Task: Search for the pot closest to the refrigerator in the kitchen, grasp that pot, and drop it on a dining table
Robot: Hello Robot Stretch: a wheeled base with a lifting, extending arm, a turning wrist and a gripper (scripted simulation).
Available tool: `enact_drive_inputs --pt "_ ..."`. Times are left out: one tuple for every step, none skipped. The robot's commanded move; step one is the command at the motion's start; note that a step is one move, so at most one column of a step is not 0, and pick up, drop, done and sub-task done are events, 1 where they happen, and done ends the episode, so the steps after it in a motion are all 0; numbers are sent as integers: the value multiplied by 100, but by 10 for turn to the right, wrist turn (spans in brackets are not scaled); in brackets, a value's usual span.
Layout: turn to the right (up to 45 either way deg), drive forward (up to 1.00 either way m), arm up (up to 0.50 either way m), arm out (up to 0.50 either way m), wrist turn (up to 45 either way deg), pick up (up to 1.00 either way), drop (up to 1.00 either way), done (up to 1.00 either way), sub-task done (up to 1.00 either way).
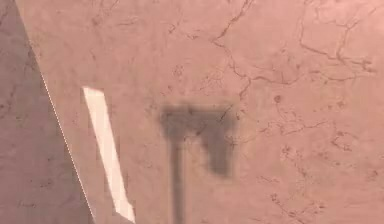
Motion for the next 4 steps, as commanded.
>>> enact_drive_inputs --pt "-450 0 0 0 0 0 0 0 0" --pt "-450 0 0 0 0 0 0 0 0" --pt "-450 0 0 0 0 0 0 0 0" --pt "-120 0 0 0 0 0 0 0 0"
